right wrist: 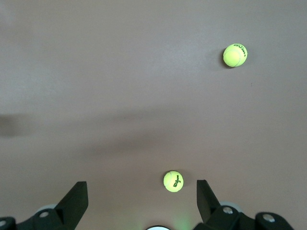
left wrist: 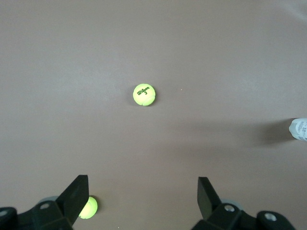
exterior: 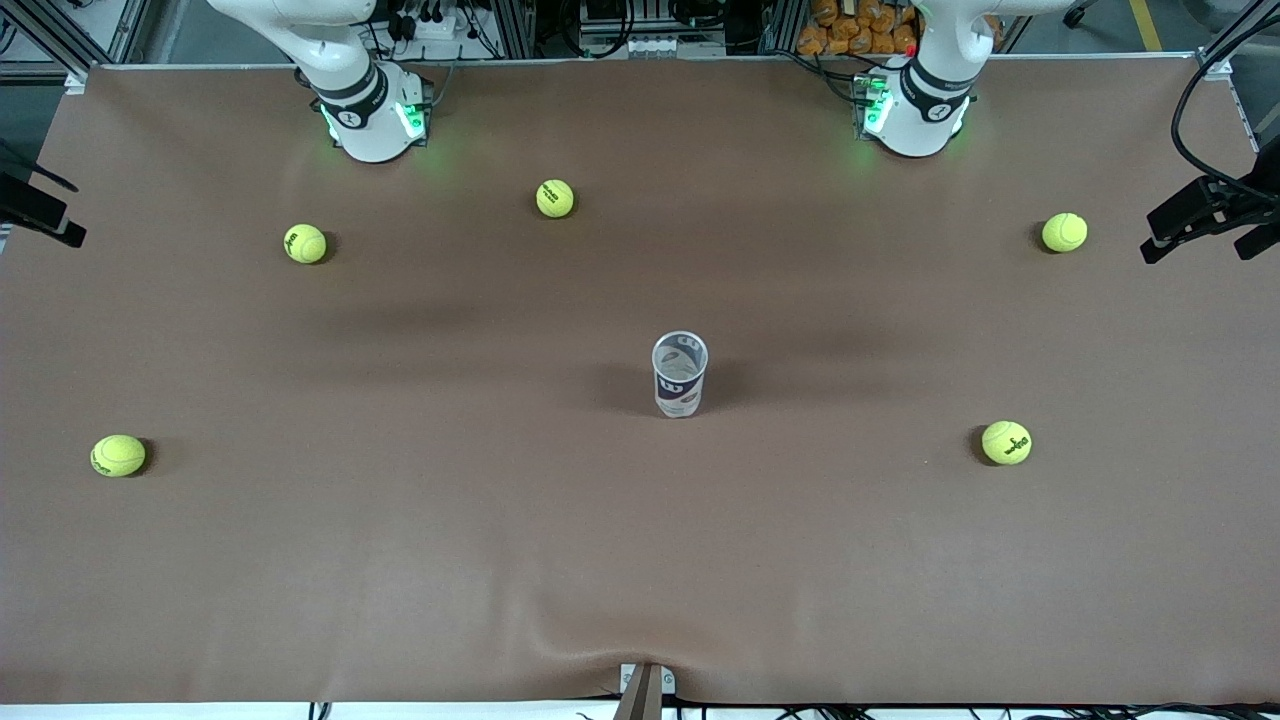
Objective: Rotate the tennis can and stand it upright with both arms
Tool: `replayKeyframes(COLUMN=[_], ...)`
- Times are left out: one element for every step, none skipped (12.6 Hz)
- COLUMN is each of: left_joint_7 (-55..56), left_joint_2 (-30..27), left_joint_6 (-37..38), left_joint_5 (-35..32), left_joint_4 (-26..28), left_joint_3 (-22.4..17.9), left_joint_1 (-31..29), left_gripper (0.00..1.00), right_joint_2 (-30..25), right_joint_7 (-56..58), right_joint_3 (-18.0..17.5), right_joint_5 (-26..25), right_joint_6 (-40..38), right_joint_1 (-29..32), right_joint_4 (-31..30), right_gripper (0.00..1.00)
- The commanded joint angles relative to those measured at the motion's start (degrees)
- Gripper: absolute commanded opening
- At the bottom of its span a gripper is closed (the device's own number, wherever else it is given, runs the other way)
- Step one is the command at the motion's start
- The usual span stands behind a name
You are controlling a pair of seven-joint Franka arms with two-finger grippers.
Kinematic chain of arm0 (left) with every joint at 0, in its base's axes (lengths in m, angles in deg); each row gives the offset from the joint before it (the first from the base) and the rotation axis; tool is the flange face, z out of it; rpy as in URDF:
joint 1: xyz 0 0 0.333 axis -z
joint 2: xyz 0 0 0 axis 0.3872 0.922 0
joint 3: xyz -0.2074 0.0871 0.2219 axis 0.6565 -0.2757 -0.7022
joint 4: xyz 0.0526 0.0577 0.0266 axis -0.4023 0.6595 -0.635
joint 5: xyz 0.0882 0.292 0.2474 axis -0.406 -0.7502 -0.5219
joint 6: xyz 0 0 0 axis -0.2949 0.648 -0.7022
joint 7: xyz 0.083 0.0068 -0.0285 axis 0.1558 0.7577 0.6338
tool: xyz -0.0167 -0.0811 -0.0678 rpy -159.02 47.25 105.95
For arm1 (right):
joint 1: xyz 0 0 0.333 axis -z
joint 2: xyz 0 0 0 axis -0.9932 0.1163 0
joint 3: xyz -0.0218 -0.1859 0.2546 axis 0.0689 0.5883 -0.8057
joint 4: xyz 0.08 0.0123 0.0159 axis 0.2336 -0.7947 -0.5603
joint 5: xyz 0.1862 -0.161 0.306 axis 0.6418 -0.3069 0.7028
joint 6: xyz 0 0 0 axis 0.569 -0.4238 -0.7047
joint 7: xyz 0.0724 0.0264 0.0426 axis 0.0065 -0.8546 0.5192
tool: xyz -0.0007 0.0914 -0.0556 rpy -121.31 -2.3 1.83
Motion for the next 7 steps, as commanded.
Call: replayKeyframes(left_joint_7=[0.2,0.3,0.3,0.2,-0.2,-0.4,-0.4], left_joint_2=[-0.9,-0.9,-0.9,-0.8,-0.8,-0.7,-0.7], left_joint_6=[0.1,0.2,0.2,0.2,0.2,0.2,0.2], left_joint_5=[0.8,0.8,0.8,0.8,0.8,0.8,0.8], left_joint_4=[0.3,0.3,0.3,0.2,0.3,0.3,0.3], left_joint_3=[0.0,0.0,0.0,0.0,0.0,0.0,0.0], left_joint_1=[0.2,0.2,0.2,0.2,0.2,0.2,0.2], left_gripper=[1.0,1.0,1.0,1.0,1.0,1.0,1.0], right_joint_2=[0.0,0.0,0.0,0.0,0.0,0.0,0.0], right_joint_7=[0.4,0.4,0.5,0.4,0.5,0.5,1.4], right_joint_3=[-0.6,-0.7,-0.7,-0.7,-0.7,-0.7,-0.7], right_joint_5=[1.0,0.9,0.7,0.6,0.6,0.6,0.5], right_joint_6=[-0.7,-0.7,-0.7,-0.7,-0.7,-0.7,-0.7], right_joint_1=[0.7,0.6,0.3,0.0,-0.1,-0.1,-0.1], right_joint_4=[0.5,0.4,0.4,0.3,0.3,0.3,0.3], right_gripper=[1.0,1.0,1.0,1.0,1.0,1.0,1.0])
